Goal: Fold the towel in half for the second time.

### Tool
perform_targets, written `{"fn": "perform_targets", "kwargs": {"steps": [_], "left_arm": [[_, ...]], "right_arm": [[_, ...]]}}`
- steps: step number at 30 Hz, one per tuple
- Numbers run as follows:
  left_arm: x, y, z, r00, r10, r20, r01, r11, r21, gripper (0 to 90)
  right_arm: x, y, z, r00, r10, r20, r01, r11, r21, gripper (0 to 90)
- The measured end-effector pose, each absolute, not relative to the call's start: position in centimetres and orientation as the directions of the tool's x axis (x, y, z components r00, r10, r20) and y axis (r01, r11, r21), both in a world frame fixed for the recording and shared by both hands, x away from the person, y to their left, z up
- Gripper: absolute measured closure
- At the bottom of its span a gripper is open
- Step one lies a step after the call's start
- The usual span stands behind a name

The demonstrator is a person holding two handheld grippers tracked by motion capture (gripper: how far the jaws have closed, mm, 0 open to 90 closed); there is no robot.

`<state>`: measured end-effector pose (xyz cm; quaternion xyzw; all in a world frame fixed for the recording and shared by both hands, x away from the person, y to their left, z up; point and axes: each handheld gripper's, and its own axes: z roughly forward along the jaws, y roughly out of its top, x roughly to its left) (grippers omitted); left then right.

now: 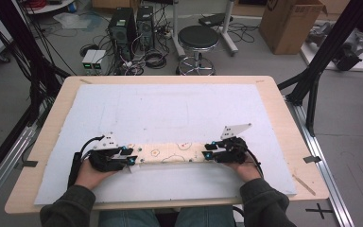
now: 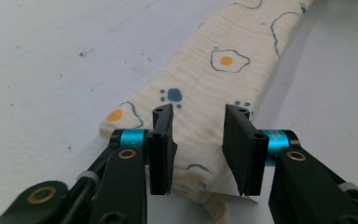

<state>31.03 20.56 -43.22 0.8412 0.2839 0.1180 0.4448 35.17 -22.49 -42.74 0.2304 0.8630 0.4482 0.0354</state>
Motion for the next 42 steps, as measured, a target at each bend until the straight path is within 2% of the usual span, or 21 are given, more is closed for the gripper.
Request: {"fn": "perform_targets", "kwargs": {"steps": [6,18,25,33,38,42], "left_arm": [[31.2,20.7,-43.8,0.819,0.570,-0.068,0.395,-0.473,0.788,56.6],[31.2,20.7,-44.0,0.820,0.570,-0.051,0.389,-0.491,0.780,55.5],[30.9,20.4,-43.9,0.817,0.575,-0.048,0.390,-0.489,0.780,52.2],[30.8,21.4,-42.5,0.807,0.585,-0.086,0.386,-0.410,0.826,47.7],[31.3,21.6,-42.2,0.777,0.622,-0.096,0.392,-0.359,0.847,46.7],[32.1,21.5,-42.3,0.728,0.679,-0.096,0.421,-0.331,0.844,47.0]], "right_arm": [[35.8,-22.0,-43.5,-0.888,0.442,0.124,0.376,0.543,0.751,55.1],[35.0,-21.7,-43.9,-0.906,0.422,0.037,0.315,0.613,0.725,51.7],[35.0,-21.9,-44.1,-0.905,0.423,0.040,0.310,0.595,0.742,50.9],[34.5,-22.6,-42.9,-0.888,0.454,0.075,0.338,0.532,0.777,43.4],[35.1,-23.1,-41.9,-0.867,0.490,0.096,0.357,0.473,0.805,42.5],[36.3,-23.5,-41.8,-0.832,0.540,0.130,0.409,0.437,0.801,42.9]]}}
